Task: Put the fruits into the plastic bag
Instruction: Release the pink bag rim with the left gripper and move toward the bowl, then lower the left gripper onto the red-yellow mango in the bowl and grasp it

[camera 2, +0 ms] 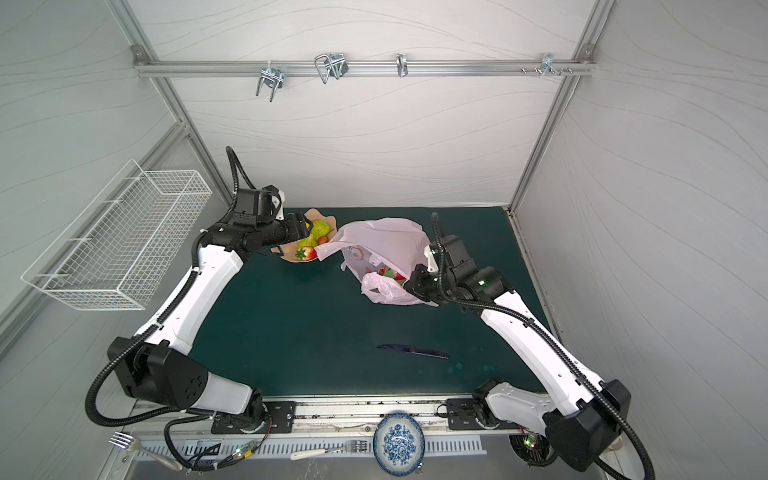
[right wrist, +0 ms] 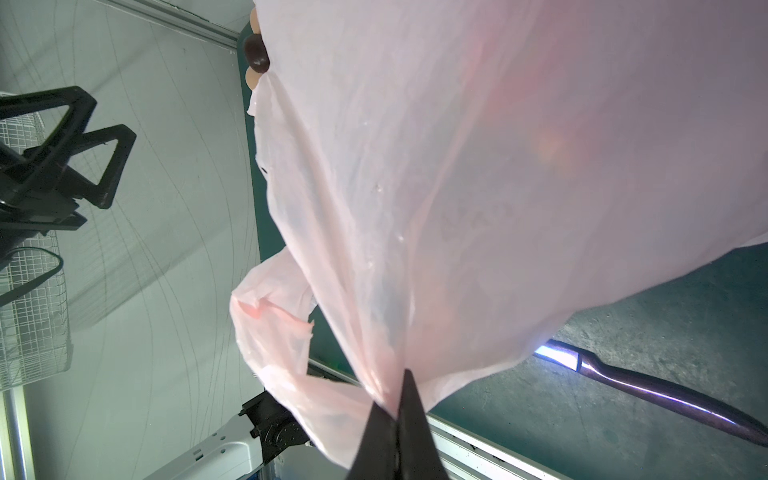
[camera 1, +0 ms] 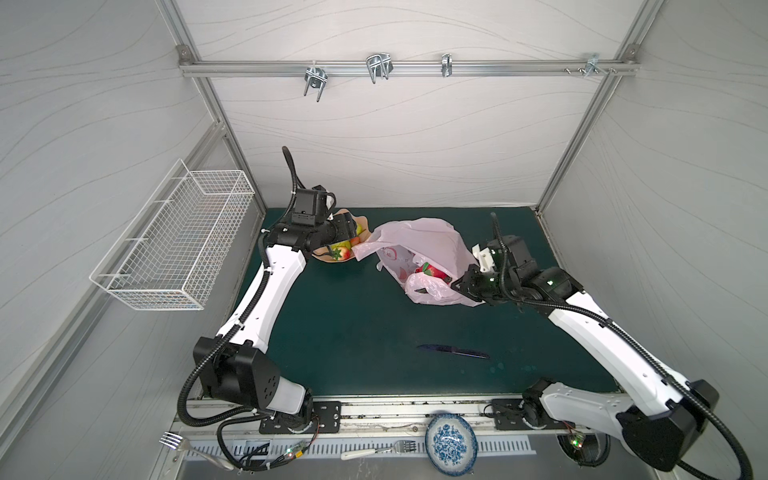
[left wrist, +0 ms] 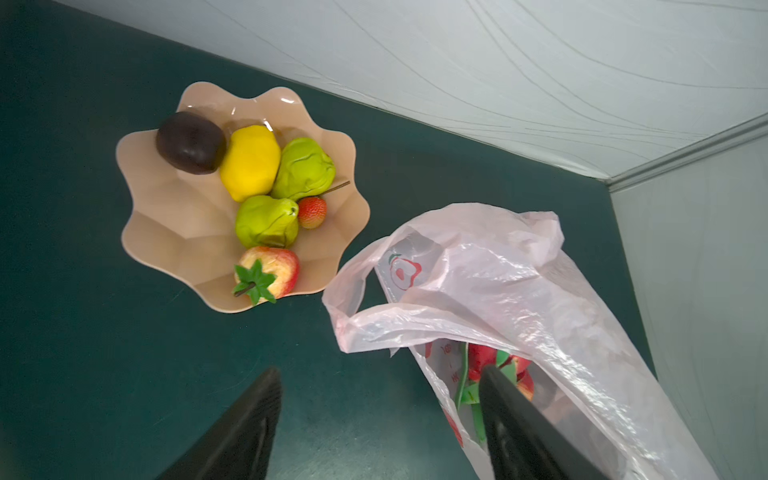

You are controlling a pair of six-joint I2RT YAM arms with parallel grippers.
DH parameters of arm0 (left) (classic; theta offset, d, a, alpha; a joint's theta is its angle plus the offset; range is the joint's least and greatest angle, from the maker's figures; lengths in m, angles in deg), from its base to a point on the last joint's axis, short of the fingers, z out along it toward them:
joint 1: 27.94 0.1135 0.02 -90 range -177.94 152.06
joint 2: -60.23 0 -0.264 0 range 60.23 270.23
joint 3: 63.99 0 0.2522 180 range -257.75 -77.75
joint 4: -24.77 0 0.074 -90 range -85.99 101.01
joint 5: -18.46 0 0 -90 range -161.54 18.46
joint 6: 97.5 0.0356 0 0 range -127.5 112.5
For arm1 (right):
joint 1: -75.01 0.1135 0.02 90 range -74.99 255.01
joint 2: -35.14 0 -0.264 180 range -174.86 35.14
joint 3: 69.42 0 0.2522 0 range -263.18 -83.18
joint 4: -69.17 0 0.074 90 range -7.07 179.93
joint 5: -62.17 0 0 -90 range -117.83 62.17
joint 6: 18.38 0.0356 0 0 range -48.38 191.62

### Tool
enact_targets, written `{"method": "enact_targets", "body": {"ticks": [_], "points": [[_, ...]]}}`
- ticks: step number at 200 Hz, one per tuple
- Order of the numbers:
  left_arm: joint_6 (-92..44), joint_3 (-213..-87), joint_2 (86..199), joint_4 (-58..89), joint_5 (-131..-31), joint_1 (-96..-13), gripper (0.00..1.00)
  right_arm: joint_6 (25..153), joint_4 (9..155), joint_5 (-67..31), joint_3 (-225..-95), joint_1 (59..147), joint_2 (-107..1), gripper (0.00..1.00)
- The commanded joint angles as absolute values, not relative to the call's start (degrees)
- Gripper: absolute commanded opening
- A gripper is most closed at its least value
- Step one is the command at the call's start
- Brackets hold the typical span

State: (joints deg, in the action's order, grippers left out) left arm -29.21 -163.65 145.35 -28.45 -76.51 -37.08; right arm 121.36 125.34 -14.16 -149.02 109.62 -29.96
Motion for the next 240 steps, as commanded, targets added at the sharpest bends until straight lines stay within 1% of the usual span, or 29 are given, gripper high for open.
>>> {"method": "enact_targets", "body": {"ticks": [1, 62, 93, 117, 170, 206, 240], "points": [[-28.9, -167.0, 150.2, -32.1, -70.6, -35.5, 0.77, 121.6, 124.6, -13.6, -150.9, 109.1, -30.2, 0.0], [-22.2, -181.9, 167.2, -41.8, -63.9, -34.5, 0.76, 121.1, 125.0, -13.0, -151.4, 108.2, -30.1, 0.0], [-19.6, -187.8, 174.3, -44.3, -67.8, -33.3, 0.75, 121.1, 125.3, -13.0, -151.6, 108.0, -29.9, 0.0], [-18.3, -192.9, 179.6, -49.0, -70.4, -33.1, 0.74, 121.1, 125.6, -13.1, -151.7, 108.0, -29.8, 0.0], [-18.0, -192.6, 185.1, -49.5, -73.4, -32.7, 0.72, 121.2, 125.9, -13.8, -151.8, 108.0, -29.5, 0.0], [-17.5, -192.6, 187.8, -48.8, -75.2, -32.4, 0.73, 121.2, 126.2, -14.7, -152.0, 108.0, -29.0, 0.0], [-17.1, -192.8, 189.8, -49.4, -74.5, -32.3, 0.73, 121.3, 126.5, -15.1, -152.3, 108.0, -28.8, 0.0]]}}
